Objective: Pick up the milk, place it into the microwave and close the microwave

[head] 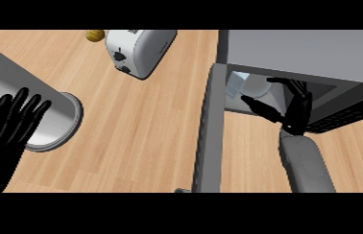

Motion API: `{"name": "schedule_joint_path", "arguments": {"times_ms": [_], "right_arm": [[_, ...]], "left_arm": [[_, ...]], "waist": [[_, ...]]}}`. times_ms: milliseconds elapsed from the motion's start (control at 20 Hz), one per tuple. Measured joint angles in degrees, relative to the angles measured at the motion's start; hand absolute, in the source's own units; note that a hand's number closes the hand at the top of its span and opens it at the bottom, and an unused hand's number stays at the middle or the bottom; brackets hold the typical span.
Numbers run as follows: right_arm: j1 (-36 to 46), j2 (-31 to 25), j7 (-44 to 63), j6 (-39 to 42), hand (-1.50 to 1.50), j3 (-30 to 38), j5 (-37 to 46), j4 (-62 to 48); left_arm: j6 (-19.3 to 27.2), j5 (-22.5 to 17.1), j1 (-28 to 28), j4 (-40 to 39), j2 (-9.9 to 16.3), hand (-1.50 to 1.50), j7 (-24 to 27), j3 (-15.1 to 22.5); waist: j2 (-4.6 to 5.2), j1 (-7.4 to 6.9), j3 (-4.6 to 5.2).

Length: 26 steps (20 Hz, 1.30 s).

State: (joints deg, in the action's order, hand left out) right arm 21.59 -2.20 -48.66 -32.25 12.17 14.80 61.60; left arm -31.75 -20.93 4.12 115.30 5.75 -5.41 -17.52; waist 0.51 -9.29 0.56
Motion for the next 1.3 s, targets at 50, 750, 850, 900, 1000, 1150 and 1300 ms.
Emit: {"name": "schedule_joint_path", "arguments": {"times_ms": [50, 750, 850, 900, 1000, 1150, 1300], "right_arm": [[0.0, -0.2, -0.1, 0.2, -1.5, 0.0, 0.0, -0.1], [1.6, -1.8, 0.7, 7.9, -1.5, -0.8, -2.1, -2.7], [2.2, -1.8, 1.2, 9.1, -1.5, -0.7, -2.7, -3.1], [2.5, -1.8, 1.4, 9.7, -1.5, -0.6, -3.0, -3.5], [3.2, -1.8, 2.4, 10.9, -1.5, -0.6, -3.7, -4.0], [4.1, -1.6, 3.2, 12.7, -1.5, -0.6, -4.5, -5.1], [5.1, -1.3, 3.6, 14.6, -1.5, -0.5, -5.5, -6.3]], "left_arm": [[0.0, 0.3, 0.0, 0.1, 0.0, -1.5, 0.0, 0.2], [1.0, 3.4, -0.2, 0.8, -2.9, -1.5, 0.1, 3.8], [1.3, 4.0, -0.3, 0.8, -3.1, -1.5, 0.2, 4.1], [1.4, 4.3, -0.3, 0.9, -3.4, -1.5, 0.2, 4.5], [1.6, 5.0, -0.4, 0.7, -3.8, -1.5, 0.4, 4.9], [1.6, 6.1, -0.1, 0.3, -4.4, -1.5, 0.6, 6.0], [1.2, 6.9, 0.4, -0.3, -4.7, -1.5, 0.7, 6.9]], "waist": [[-0.05, -0.03, 0.0], [-0.94, 1.38, 0.18], [-1.09, 1.75, 0.22], [-1.17, 1.96, 0.26], [-1.33, 2.47, 0.32], [-1.57, 3.2, 0.47], [-1.73, 3.84, 0.44]]}}
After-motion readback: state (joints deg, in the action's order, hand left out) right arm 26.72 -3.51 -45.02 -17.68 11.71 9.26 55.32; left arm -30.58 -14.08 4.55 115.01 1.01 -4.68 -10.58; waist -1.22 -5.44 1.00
